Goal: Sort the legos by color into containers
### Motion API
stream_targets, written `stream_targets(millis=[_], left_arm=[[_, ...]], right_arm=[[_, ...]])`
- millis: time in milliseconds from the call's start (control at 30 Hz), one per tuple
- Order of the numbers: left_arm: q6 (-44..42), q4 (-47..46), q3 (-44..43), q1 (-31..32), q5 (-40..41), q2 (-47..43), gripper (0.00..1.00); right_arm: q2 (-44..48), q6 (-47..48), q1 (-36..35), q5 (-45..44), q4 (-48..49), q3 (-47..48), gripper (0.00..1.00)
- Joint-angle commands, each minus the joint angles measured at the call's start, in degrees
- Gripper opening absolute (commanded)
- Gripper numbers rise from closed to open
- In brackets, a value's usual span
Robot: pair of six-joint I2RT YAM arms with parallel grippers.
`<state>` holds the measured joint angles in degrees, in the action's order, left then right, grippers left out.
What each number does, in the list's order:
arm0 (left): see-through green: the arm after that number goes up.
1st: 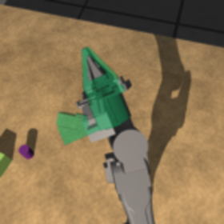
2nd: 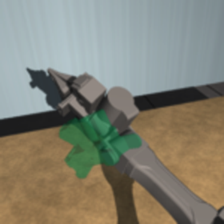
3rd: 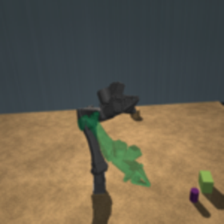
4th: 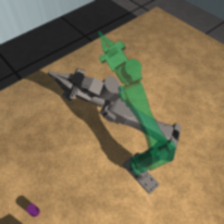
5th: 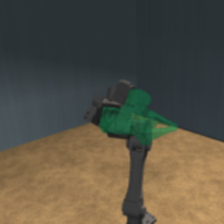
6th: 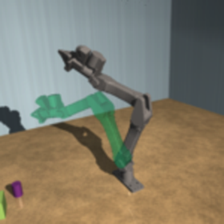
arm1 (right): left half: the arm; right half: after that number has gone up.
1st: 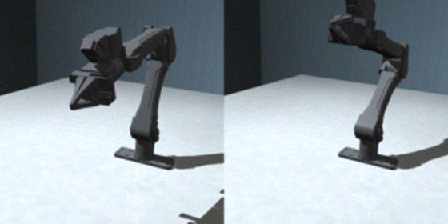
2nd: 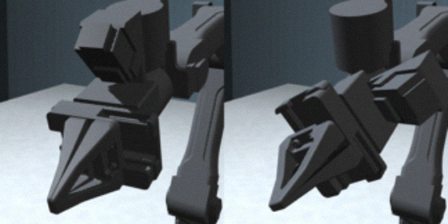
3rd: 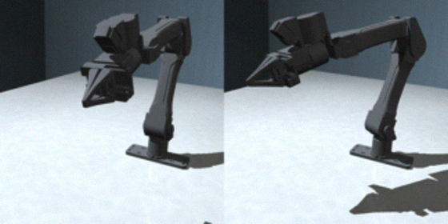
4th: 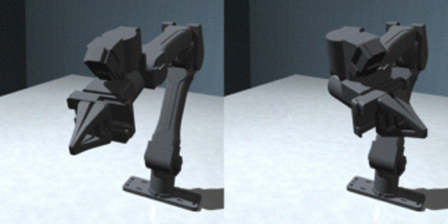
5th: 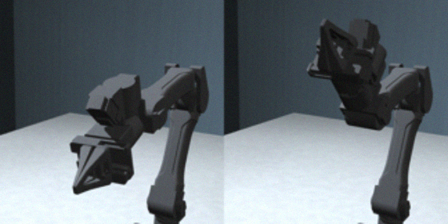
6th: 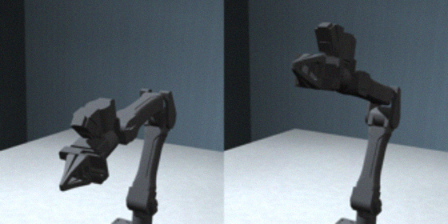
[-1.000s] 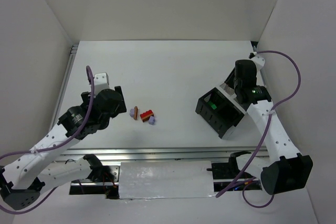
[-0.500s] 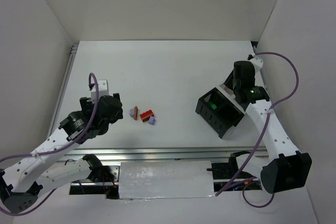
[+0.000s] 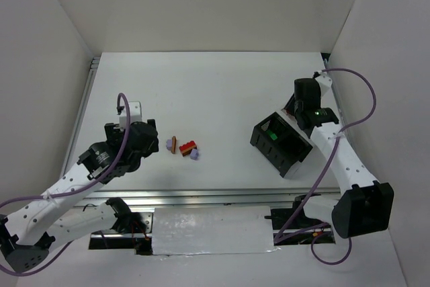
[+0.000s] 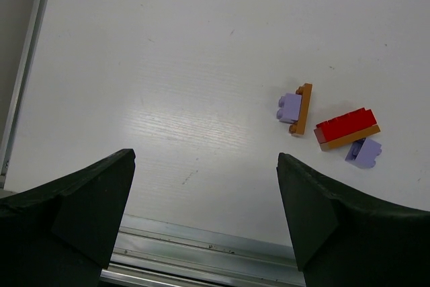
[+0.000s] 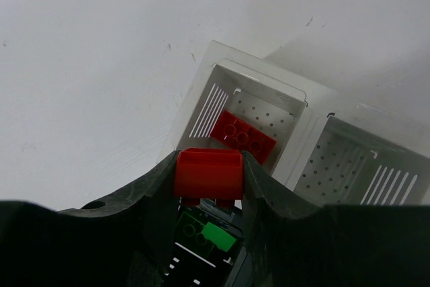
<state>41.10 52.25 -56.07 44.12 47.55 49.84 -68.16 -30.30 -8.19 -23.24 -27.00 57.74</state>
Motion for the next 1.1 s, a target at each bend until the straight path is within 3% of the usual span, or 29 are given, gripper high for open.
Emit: stream_targets(millis=[0, 167, 233, 267, 300, 500, 700, 733, 833, 867, 1067], left_arm=[[-1.3, -1.5, 0.4, -0.1, 0.1, -1.1, 0.99], [-2.2, -2.1, 0.4, -0.2, -0.5, -1.3, 0.99], [-2.3, -2.3, 0.5, -0.2, -0.8, -1.4, 0.99], [-2.4, -2.3, 0.5, -0.2, -1.0, -1.4, 1.0], [-2.5, -2.3, 0.5, -0.3, -1.0, -1.4, 0.99], [-3.0, -2.5, 0.5, -0.3, -1.8, -1.8, 1.0], [-0.9, -0.9, -0.1, -1.5, 0.1, -1.4, 1.0], [-0.2, 0.4, -0.3, -1.8, 1.6, -1.2, 1.0], [4.1, 3.1, -1.4, -4.7, 5.1, -1.1, 1.0], [6.2, 4.7, -1.7, -5.6, 5.6, -1.2, 0.99], [5.8, 3.8, -1.3, -10.1, 5.3, -5.4, 0.99]], right_arm=[[-0.9, -0.5, 0.5, -1.5, 2.6, 1.7, 0.1], [-2.8, -0.7, 0.5, -2.0, 2.8, 2.0, 0.12], [-3.2, -0.8, 0.5, -2.5, 2.4, 2.5, 0.22], [-3.7, -0.7, 0.5, -2.9, 2.5, 2.5, 0.33], [-3.9, -0.8, 0.5, -3.3, 2.4, 2.6, 0.61], [-3.6, -1.3, 0.5, -3.0, 1.9, 4.2, 0.83], [-0.8, 0.5, -0.8, 1.5, 0.5, 6.7, 0.93], [1.5, 1.2, -3.6, 5.5, 1.5, 6.3, 0.99], [3.6, 4.4, -11.0, 10.6, 4.1, 6.1, 0.99], [3.1, 6.6, -17.9, 10.6, 3.7, 6.6, 0.99], [-7.2, 11.0, -38.0, 11.1, 6.5, 8.1, 1.0]])
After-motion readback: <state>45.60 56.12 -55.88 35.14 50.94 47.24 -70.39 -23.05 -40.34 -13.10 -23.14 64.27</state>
